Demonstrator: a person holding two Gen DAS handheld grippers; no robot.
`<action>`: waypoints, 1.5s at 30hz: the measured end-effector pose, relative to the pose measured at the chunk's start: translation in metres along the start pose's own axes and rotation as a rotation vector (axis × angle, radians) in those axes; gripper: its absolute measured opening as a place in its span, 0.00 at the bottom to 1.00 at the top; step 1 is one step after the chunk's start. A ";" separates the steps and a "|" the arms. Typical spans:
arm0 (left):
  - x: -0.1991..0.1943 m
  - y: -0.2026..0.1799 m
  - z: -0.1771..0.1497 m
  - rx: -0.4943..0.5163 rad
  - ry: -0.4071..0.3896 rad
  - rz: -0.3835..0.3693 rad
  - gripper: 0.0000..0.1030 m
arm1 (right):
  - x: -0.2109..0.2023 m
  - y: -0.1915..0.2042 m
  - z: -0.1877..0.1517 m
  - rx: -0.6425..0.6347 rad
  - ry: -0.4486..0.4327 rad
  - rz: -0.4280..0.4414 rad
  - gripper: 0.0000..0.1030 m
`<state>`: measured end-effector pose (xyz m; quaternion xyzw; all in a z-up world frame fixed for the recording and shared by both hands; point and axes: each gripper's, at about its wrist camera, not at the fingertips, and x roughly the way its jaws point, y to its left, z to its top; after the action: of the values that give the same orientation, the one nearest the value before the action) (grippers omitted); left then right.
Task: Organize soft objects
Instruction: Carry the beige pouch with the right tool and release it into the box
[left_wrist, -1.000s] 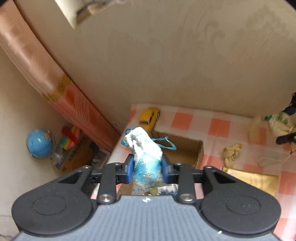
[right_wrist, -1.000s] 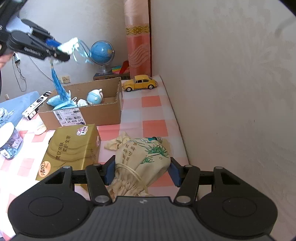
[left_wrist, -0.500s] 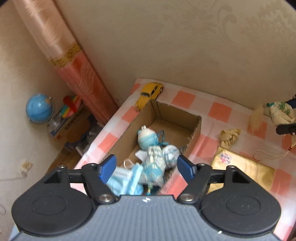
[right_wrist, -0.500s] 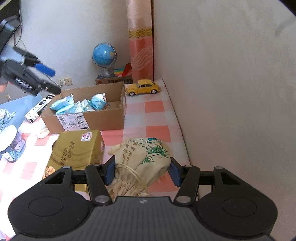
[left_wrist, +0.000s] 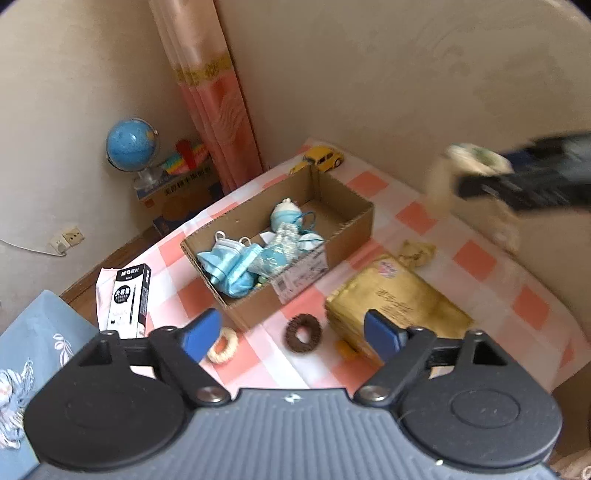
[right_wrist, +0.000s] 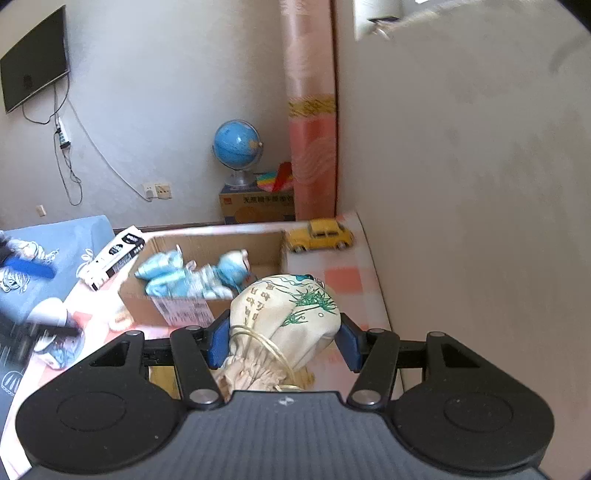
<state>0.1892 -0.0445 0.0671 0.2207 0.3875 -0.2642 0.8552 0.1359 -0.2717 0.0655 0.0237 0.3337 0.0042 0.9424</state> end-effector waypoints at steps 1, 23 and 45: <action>-0.007 -0.004 -0.005 -0.008 -0.013 0.007 0.83 | 0.002 0.002 0.006 -0.003 -0.003 0.005 0.61; -0.026 -0.028 -0.059 -0.108 -0.072 -0.077 0.83 | 0.116 0.061 0.130 -0.030 -0.002 0.027 0.61; -0.002 -0.010 -0.077 -0.158 -0.033 -0.117 0.83 | 0.170 0.068 0.095 0.051 0.172 -0.016 0.61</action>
<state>0.1398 -0.0069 0.0204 0.1252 0.4055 -0.2859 0.8592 0.3283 -0.2042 0.0360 0.0444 0.4138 -0.0096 0.9092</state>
